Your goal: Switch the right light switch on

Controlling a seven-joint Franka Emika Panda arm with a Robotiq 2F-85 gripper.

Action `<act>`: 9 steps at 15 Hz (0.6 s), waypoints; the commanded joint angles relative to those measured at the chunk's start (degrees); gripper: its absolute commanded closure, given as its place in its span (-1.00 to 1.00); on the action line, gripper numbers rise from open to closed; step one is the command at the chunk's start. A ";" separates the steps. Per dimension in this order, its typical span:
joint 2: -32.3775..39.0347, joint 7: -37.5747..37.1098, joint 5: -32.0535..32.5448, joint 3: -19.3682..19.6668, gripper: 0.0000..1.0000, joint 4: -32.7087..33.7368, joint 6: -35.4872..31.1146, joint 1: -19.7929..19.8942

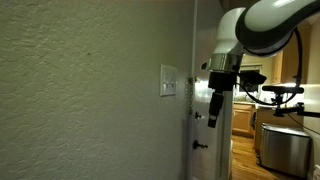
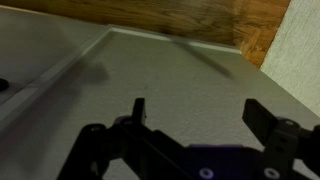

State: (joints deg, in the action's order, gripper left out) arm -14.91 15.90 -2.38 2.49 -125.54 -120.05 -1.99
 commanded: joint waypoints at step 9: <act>8.74 -11.67 5.94 -1.18 -1.00 12.34 -8.30 1.83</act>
State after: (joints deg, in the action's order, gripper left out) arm -7.54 7.83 0.89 1.95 -115.32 -127.05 -1.33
